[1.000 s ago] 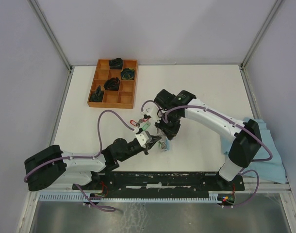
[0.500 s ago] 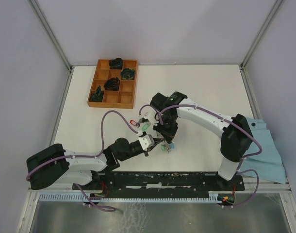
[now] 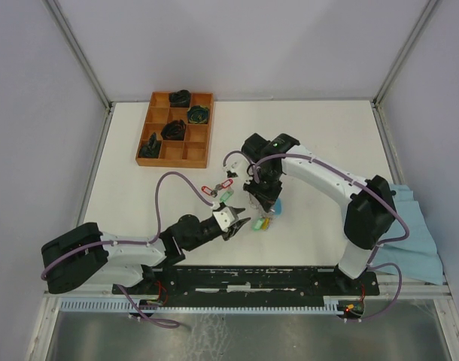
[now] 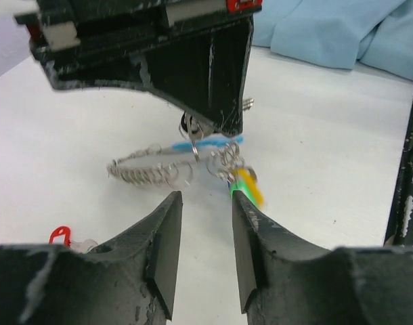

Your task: Put the keys on the keyring

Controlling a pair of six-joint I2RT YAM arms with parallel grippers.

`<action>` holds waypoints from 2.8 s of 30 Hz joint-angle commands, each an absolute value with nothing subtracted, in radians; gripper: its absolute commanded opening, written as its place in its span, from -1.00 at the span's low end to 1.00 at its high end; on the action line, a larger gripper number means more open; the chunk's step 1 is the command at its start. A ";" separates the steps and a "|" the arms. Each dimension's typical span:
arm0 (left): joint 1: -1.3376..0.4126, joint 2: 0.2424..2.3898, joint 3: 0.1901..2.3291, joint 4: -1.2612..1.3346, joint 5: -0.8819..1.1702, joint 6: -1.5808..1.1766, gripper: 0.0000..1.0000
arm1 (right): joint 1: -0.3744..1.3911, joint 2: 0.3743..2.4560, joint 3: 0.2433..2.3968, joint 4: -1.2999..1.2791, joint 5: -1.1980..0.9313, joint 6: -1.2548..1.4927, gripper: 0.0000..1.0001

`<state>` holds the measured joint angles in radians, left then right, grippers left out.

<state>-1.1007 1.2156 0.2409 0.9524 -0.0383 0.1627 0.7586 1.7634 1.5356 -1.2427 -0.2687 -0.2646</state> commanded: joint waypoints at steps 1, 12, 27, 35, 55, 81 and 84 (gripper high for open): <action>-1.099 1.205 0.218 1.015 -0.106 0.120 -0.06 | 0.720 1.701 1.580 -1.240 -0.203 -0.272 -0.99; -0.998 1.034 0.206 0.817 -0.212 -0.073 0.35 | 0.694 1.716 1.559 -1.183 -0.105 -0.200 -0.95; -0.832 0.777 0.206 0.373 -0.301 -0.489 0.83 | 0.829 1.743 1.278 -0.914 -0.129 0.028 -0.81; -0.799 0.747 0.219 0.287 -0.287 -0.550 0.87 | 0.863 1.694 1.235 -0.867 -0.104 0.065 -0.30; -0.680 1.051 0.315 0.367 0.021 -0.660 0.81 | 0.861 1.556 1.104 -0.703 -0.002 0.137 0.24; -0.637 1.226 0.405 0.360 0.116 -0.655 0.68 | 1.045 1.440 0.803 -0.371 0.289 0.819 -0.24; -0.639 1.224 0.409 0.352 0.116 -0.647 0.68 | 1.046 1.439 0.779 -0.336 0.298 0.850 -0.27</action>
<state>-0.6426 1.2240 0.3695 0.3450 0.1005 -0.6636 1.0412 1.4773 0.8009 -0.4141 0.2401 0.7612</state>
